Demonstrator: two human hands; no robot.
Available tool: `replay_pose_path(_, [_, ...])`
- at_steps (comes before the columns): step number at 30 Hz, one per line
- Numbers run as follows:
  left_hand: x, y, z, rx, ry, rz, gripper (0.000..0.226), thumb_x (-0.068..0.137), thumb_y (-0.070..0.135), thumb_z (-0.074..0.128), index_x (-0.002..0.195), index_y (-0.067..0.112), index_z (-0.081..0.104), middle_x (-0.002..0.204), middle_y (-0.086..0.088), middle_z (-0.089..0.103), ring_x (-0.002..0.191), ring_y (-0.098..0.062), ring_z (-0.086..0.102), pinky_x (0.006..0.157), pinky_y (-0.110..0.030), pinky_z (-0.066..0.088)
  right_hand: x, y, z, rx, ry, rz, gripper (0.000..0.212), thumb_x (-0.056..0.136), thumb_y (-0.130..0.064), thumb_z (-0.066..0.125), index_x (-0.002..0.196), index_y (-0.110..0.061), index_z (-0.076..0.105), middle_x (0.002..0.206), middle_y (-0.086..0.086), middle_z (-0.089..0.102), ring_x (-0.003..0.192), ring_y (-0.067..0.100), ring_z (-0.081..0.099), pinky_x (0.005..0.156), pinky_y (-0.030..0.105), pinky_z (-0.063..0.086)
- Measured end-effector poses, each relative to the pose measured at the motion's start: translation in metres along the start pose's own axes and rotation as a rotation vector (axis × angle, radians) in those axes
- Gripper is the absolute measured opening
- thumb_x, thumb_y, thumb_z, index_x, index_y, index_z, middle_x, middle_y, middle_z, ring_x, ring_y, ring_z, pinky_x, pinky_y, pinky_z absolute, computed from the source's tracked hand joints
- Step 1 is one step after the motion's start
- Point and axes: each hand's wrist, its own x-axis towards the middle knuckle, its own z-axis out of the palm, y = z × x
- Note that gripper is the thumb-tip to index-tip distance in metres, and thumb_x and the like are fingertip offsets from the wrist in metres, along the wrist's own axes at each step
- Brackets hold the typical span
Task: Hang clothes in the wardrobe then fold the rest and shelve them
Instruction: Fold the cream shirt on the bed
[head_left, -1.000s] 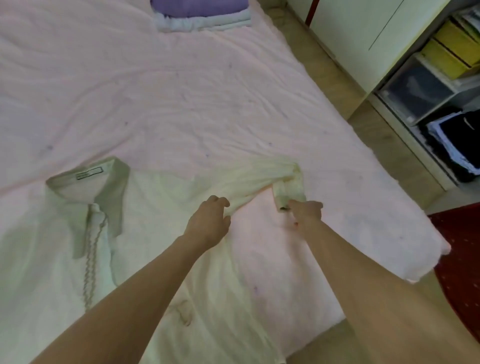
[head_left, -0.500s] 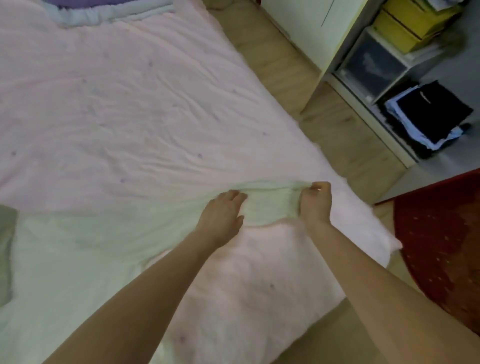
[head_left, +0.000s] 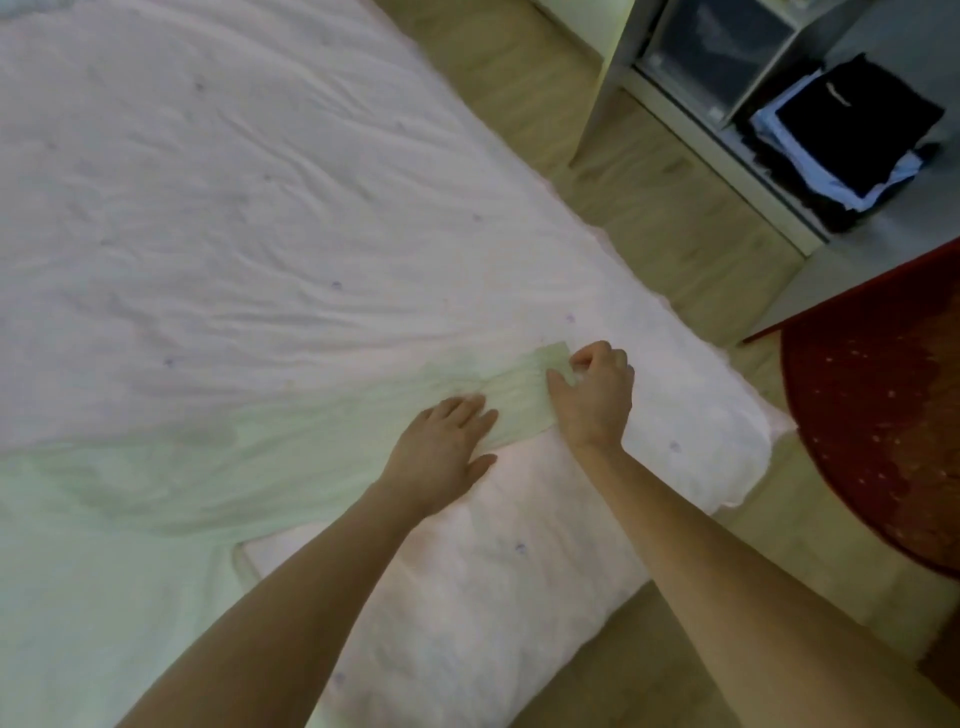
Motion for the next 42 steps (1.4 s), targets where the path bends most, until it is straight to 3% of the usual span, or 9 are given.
replay_pose_path(7, [-0.002, 0.002, 0.013, 0.193, -0.102, -0.027, 0.071, 0.098, 0.026, 0.036, 0.153, 0.024, -0.009, 0.159, -0.004, -0.020, 0.147, -0.027, -0.016, 0.115, -0.050, -0.014, -0.004, -0.001, 0.012, 0.032, -0.125, 0.013, 0.049, 0.078, -0.023, 0.076, 0.112, -0.006, 0.047, 0.116, 0.011, 0.052, 0.105, 0.027, 0.053, 0.091, 0.037, 0.046])
replay_pose_path(13, [0.009, -0.005, 0.017, 0.035, -0.121, -0.101, 0.089, 0.074, 0.076, -0.017, 0.151, 0.033, -0.012, 0.156, 0.009, -0.025, 0.144, -0.022, -0.026, 0.112, -0.057, -0.018, 0.004, 0.003, 0.010, 0.056, -0.197, -0.047, 0.019, 0.082, -0.013, 0.066, 0.075, -0.015, 0.049, 0.075, 0.001, 0.053, 0.072, 0.020, 0.051, 0.063, 0.027, 0.036])
replay_pose_path(17, [0.011, -0.012, 0.015, -0.104, -0.066, -0.144, 0.081, 0.078, 0.066, -0.016, 0.152, 0.036, -0.004, 0.160, 0.010, -0.012, 0.146, -0.021, -0.022, 0.113, -0.054, -0.020, 0.015, 0.009, 0.001, -0.003, -0.068, -0.206, 0.010, 0.092, -0.016, 0.058, 0.085, -0.013, 0.052, 0.101, 0.001, 0.048, 0.072, 0.018, 0.050, 0.065, 0.026, 0.036])
replay_pose_path(22, [0.014, -0.007, 0.004, -0.053, -0.066, -0.136, 0.069, 0.092, 0.065, 0.012, 0.151, 0.031, 0.026, 0.160, 0.004, 0.015, 0.148, -0.027, 0.008, 0.119, -0.051, 0.002, 0.026, 0.012, 0.010, -0.053, -0.108, -0.088, 0.012, 0.094, -0.020, 0.055, 0.085, -0.013, 0.052, 0.082, 0.000, 0.055, 0.082, 0.023, 0.051, 0.070, 0.035, 0.044])
replay_pose_path(25, [0.018, 0.015, -0.032, -0.791, 0.390, -0.421, 0.053, 0.096, 0.055, 0.034, 0.103, 0.017, 0.071, 0.108, -0.004, 0.067, 0.100, -0.024, 0.059, 0.090, -0.038, 0.047, 0.024, -0.012, -0.005, 0.353, -0.140, 0.045, 0.012, 0.090, -0.013, 0.060, 0.085, -0.011, 0.050, 0.072, -0.003, 0.055, 0.068, 0.016, 0.052, 0.066, 0.027, 0.043])
replay_pose_path(29, [0.020, 0.021, -0.084, -1.689, 0.107, -0.730, 0.057, 0.086, 0.068, 0.048, 0.090, 0.014, 0.067, 0.078, -0.001, 0.067, 0.063, -0.016, 0.061, 0.061, -0.027, 0.046, -0.007, -0.060, -0.039, 0.830, -0.397, 0.208, 0.017, 0.088, -0.012, 0.066, 0.099, -0.013, 0.052, 0.086, 0.009, 0.069, 0.071, 0.016, 0.066, 0.064, 0.025, 0.054])
replay_pose_path(33, [-0.004, 0.000, -0.116, -1.674, 0.160, -0.696, 0.031, 0.078, 0.051, 0.069, 0.082, 0.020, 0.066, 0.091, -0.009, 0.062, 0.083, -0.024, 0.056, 0.082, -0.037, 0.046, -0.039, -0.114, -0.058, 1.026, -0.793, 0.222, 0.011, 0.100, -0.010, 0.043, 0.098, -0.006, 0.053, 0.096, 0.027, 0.069, 0.083, 0.030, 0.071, 0.079, 0.037, 0.058])
replay_pose_path(38, [-0.071, -0.043, -0.156, -1.508, 0.299, -0.705, 0.022, 0.089, 0.012, 0.055, 0.109, 0.009, 0.064, 0.092, -0.010, 0.067, 0.086, -0.025, 0.063, 0.074, -0.033, 0.050, -0.042, -0.173, -0.054, 0.880, -0.583, -0.034, 0.027, 0.087, 0.007, 0.040, 0.097, -0.009, 0.059, 0.093, 0.012, 0.071, 0.082, 0.016, 0.067, 0.079, 0.029, 0.050])
replay_pose_path(42, [-0.174, -0.079, -0.205, -1.371, 0.268, -0.554, 0.022, 0.079, 0.022, 0.055, 0.093, 0.025, 0.071, 0.088, 0.000, 0.072, 0.084, -0.016, 0.067, 0.074, -0.034, 0.049, -0.092, -0.253, -0.028, 0.529, -1.106, -0.402, 0.048, 0.069, 0.006, 0.045, 0.104, -0.022, 0.062, 0.107, -0.004, 0.065, 0.100, 0.008, 0.059, 0.075, 0.020, 0.046])
